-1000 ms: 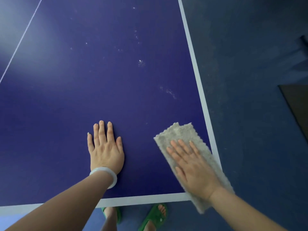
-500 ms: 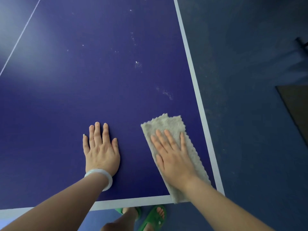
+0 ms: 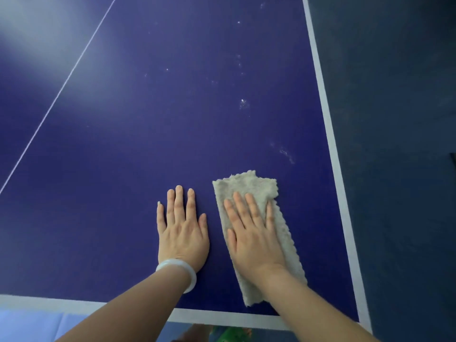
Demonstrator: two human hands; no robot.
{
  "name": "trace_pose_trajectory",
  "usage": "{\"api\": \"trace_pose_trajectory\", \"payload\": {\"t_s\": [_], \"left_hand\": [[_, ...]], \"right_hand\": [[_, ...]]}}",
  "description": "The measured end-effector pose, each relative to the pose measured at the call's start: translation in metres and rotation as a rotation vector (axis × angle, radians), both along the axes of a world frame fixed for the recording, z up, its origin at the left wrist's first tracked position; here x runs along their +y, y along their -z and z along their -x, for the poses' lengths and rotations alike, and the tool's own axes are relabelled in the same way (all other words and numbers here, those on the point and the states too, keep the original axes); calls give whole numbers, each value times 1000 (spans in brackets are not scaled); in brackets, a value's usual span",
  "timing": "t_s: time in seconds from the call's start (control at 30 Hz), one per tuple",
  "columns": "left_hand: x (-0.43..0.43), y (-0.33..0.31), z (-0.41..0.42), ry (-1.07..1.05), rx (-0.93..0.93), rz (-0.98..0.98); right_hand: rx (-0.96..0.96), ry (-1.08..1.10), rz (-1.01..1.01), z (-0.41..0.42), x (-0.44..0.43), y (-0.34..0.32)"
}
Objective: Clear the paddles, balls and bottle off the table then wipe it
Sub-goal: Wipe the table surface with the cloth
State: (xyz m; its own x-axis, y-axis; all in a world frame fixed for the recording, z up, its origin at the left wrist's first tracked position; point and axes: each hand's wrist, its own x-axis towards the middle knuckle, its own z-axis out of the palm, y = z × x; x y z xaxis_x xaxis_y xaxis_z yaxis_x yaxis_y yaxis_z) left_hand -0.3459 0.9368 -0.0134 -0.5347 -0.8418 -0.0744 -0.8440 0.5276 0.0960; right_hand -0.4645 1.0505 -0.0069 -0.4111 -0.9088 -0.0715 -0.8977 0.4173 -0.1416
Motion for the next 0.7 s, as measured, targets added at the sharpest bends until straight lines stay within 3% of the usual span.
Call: {"api": "trace_pose_trajectory", "payload": {"t_s": [0.07,0.13,0.27,0.37,0.43,0.6,0.7], "left_hand": [[0,0,-1,0,1,0],[-1,-1,-2,-2,1,1],[-1,-1,0,4,-1,-5],[0,-2,-1,0,-10,-8],[0,-2,-1,-5,-11,-12],[0,-2,0,-1,-4,-7],[-1,-1,-1,-12,18,-14]], "right_hand": [[-13,-99,-25,24,-25,-1],[17,-45,-61,72,-42,-1],[-39,490,-101,159,-27,-7],[-23,662,-76,134,-12,-6],[-9,586,-53,91,-21,-5],[-35,9,-42,44,-68,-5],[-16,85,-50,99,-62,-4]]}}
